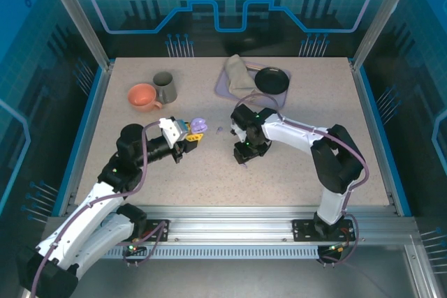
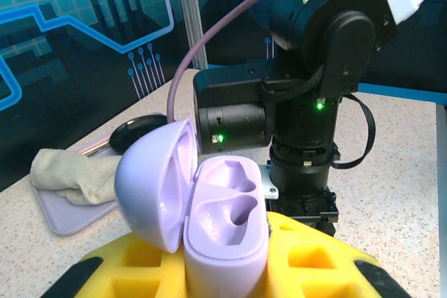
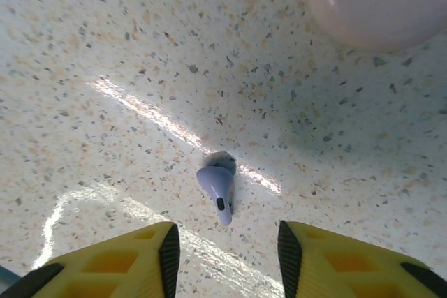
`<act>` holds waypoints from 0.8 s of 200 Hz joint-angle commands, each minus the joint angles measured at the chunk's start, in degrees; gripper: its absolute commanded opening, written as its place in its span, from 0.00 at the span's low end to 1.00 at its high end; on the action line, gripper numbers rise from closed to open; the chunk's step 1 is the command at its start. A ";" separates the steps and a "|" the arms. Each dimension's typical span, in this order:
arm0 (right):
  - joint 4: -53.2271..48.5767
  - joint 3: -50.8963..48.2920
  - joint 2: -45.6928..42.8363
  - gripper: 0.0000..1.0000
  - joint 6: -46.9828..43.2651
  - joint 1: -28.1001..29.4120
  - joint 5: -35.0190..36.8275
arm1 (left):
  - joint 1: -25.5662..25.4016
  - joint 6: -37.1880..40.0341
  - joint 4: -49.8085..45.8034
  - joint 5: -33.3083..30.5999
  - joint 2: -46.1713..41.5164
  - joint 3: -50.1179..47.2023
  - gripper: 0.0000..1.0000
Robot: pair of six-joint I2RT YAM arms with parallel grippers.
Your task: Insert wireless bluetooth earbuds into charging case
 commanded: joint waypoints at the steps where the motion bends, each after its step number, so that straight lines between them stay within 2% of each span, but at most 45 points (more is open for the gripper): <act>1: -3.18 2.53 -0.29 0.46 -0.19 -0.56 -0.81 | 0.20 1.55 1.56 1.81 -0.23 -0.11 0.00; 55: -6.36 6.50 5.09 0.47 -2.51 1.65 3.66 | 0.13 2.04 0.35 1.82 -0.36 0.43 0.00; 160: -9.35 11.56 12.93 0.46 -6.72 4.61 4.29 | 0.09 2.35 -0.29 1.75 -0.23 0.58 0.00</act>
